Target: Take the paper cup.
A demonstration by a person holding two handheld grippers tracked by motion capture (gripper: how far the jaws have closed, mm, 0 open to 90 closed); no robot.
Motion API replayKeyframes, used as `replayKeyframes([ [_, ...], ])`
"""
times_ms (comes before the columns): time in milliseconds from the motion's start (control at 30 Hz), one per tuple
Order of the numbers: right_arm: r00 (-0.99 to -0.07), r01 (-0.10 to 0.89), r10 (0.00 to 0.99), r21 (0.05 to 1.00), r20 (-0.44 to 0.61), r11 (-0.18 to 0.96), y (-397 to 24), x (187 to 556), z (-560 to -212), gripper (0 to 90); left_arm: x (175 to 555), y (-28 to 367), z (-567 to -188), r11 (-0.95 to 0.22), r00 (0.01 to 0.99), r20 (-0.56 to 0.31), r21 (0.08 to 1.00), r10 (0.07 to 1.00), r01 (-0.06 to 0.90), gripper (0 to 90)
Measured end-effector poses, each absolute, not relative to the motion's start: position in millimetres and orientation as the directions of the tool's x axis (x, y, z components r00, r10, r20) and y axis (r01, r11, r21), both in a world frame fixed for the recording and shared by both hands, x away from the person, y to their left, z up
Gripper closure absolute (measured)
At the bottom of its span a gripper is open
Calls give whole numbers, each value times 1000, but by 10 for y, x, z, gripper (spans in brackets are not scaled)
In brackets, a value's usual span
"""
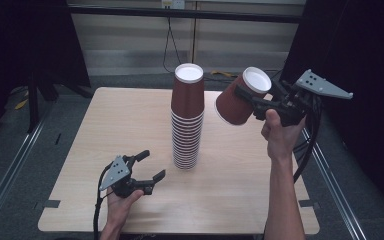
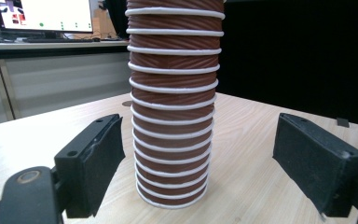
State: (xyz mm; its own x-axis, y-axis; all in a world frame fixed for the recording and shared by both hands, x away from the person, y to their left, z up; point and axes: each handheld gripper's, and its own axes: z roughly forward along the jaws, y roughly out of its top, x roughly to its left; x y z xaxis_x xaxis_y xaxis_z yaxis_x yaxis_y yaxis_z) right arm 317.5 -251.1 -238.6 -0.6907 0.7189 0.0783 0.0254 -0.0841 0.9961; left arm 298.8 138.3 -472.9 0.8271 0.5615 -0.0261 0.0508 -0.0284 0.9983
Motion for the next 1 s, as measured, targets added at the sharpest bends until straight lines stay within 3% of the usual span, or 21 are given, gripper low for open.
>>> replayKeyframes([
  [1000, -725, 143, 671, 987, 156, -75, -2300, 3011, -3266, 244, 3030, 1196, -4516, -60, 893, -16, 997, 449, 48, 158],
])
